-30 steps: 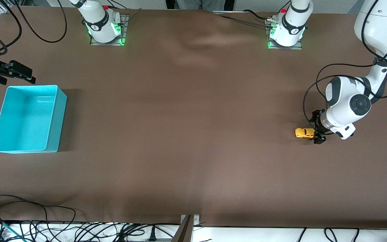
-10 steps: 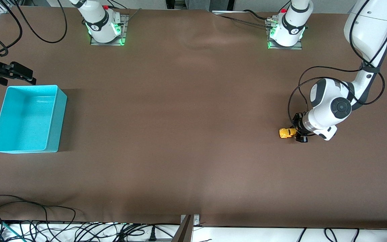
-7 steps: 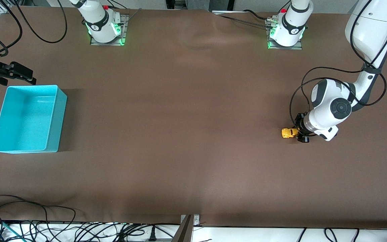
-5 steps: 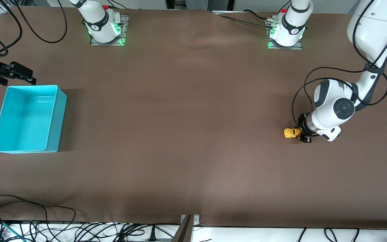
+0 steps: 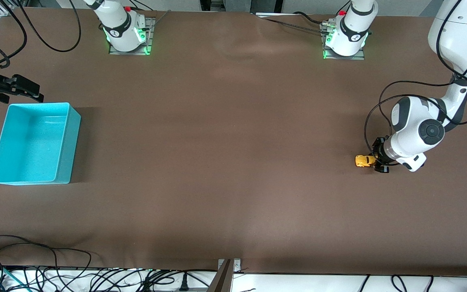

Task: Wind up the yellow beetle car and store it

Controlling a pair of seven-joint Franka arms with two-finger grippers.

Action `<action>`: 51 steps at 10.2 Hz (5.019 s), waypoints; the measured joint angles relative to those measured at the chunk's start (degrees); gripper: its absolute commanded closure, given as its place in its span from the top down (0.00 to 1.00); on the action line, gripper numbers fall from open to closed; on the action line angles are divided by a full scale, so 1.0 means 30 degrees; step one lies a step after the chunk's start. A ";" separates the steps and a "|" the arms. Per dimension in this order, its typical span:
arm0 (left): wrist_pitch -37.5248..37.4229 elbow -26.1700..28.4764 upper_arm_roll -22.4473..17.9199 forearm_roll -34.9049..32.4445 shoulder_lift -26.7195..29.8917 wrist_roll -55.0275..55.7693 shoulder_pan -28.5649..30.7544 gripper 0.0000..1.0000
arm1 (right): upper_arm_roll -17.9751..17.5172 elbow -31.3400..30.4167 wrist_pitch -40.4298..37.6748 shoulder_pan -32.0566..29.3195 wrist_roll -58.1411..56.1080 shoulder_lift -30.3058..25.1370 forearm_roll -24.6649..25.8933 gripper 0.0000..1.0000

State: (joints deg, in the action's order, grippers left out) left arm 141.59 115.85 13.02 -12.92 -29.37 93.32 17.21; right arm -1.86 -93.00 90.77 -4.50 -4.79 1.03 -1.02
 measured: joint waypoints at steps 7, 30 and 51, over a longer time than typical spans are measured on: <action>0.0021 -0.0569 -0.1739 0.0000 -0.0200 -0.1417 0.0020 0.00 | 0.0000 0.0000 0.0003 0.0000 0.0000 0.0000 0.0000 1.00; -0.0186 -0.1178 -0.2431 0.0002 -0.0525 -0.2361 0.0011 0.49 | 0.0000 0.0000 0.0006 0.0000 0.0000 0.0000 0.0000 1.00; -0.2539 -0.4016 -0.2494 0.0156 0.0185 -0.2470 0.0003 1.00 | -0.0001 -0.0002 0.0017 0.0000 -0.0002 0.0074 0.0000 1.00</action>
State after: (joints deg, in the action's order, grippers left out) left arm 133.98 103.80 5.54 -12.45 -28.82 85.91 17.22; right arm -1.86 -93.00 90.82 -4.50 -4.80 1.26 -1.02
